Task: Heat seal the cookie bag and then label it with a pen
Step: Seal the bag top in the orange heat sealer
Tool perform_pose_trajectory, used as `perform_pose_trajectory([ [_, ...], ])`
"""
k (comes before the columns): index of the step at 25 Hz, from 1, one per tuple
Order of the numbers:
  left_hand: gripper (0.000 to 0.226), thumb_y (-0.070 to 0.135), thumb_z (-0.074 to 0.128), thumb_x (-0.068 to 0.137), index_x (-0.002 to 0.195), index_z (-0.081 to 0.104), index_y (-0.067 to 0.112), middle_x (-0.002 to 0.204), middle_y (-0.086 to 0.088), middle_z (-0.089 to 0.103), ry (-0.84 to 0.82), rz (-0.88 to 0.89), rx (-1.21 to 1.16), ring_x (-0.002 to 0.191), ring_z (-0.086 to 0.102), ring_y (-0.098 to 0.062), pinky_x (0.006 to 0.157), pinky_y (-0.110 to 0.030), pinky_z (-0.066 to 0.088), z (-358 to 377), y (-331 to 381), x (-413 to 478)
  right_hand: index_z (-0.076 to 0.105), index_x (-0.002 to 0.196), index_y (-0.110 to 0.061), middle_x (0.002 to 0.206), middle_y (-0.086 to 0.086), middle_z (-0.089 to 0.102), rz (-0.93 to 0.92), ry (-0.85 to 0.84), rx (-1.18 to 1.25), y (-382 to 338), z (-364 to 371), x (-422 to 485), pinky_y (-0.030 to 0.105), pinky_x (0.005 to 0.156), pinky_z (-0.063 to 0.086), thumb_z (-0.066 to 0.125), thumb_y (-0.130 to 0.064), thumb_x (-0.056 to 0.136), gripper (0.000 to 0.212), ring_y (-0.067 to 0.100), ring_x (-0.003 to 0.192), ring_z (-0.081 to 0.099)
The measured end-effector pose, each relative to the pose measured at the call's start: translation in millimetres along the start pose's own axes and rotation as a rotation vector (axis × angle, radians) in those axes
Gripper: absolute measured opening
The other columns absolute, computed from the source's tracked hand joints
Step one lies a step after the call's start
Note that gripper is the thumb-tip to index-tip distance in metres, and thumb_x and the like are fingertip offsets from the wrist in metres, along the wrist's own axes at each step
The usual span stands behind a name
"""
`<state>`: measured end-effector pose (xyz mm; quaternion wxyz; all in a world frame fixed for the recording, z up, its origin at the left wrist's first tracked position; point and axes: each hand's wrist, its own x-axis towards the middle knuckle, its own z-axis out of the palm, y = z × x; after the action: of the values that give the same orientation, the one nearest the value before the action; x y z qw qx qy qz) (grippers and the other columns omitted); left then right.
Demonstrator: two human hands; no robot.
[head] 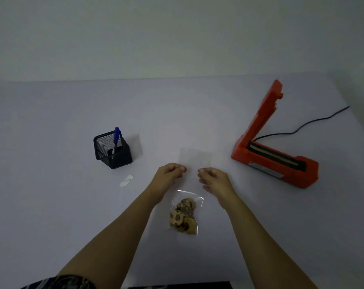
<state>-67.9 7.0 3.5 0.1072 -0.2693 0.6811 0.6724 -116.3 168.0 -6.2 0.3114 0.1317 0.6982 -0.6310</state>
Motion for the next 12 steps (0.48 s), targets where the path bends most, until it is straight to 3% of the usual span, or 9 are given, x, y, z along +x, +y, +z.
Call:
perform_pose_trajectory([
  [3,0.018,0.017,0.052,0.093,0.1,0.065,0.007,0.098,-0.006,0.07,-0.101,0.024,-0.01,0.086,0.066,-0.018,0.082,-0.03,0.049,24,9,4,0.064,0.087,-0.017,0.086,0.0,0.067,-0.016,0.046,0.072,-1,-27,-7,0.023,0.073,0.051,0.06,-0.019,0.089,0.005,0.011,0.077,0.063],
  [8,0.017,0.016,0.054,0.091,0.103,0.066,0.012,0.094,-0.002,0.071,-0.233,0.07,0.1,0.078,0.066,-0.009,0.07,-0.02,0.046,86,20,11,0.064,0.089,-0.015,0.087,0.001,0.067,-0.057,0.151,0.13,6,-90,-23,0.021,0.076,0.051,0.06,-0.018,0.089,0.005,0.013,0.08,0.063],
  [12,0.017,0.015,0.053,0.092,0.101,0.066,0.008,0.093,-0.004,0.07,-0.287,0.069,0.124,0.079,0.064,-0.012,0.073,-0.022,0.047,133,21,16,0.065,0.086,-0.017,0.087,0.001,0.068,-0.068,0.228,0.174,11,-133,-30,0.025,0.079,0.052,0.061,-0.019,0.088,0.004,0.015,0.083,0.064],
])
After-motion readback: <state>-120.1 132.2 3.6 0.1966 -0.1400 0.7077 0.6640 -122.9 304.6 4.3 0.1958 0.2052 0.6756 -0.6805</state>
